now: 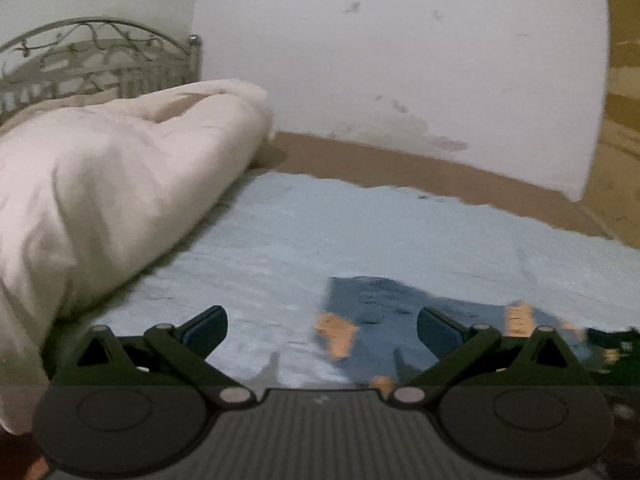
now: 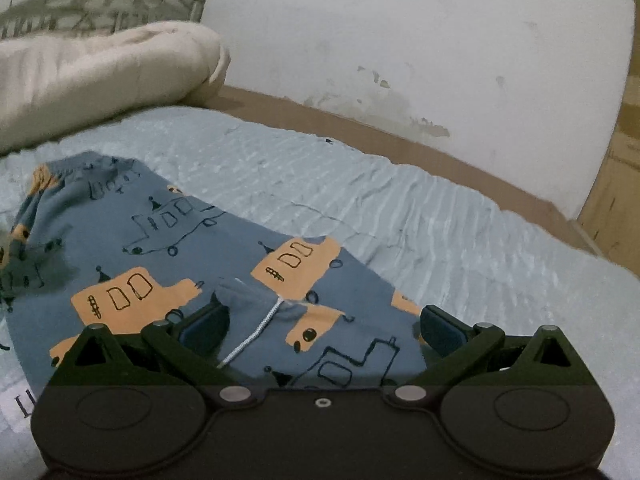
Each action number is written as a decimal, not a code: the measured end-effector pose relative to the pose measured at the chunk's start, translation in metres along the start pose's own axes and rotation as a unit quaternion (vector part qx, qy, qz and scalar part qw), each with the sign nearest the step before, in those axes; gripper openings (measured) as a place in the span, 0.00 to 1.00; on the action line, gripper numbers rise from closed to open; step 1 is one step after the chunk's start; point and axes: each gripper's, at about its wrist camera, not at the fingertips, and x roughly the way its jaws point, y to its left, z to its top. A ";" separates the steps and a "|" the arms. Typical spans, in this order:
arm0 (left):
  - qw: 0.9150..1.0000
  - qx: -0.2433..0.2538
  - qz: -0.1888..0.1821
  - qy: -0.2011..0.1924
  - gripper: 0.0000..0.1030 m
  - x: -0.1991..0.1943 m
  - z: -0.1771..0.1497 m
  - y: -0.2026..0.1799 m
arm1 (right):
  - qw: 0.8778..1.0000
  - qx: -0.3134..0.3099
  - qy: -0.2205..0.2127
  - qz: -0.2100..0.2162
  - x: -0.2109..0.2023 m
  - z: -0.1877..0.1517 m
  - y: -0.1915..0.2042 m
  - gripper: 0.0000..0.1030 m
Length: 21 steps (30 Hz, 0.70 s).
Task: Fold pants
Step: 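Grasp the pant leg hems with the left gripper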
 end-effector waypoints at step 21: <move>0.974 -0.161 -0.154 0.036 0.96 0.109 -0.045 0.023 | 0.999 -0.017 -0.034 -0.023 -0.002 -0.010 0.010 0.99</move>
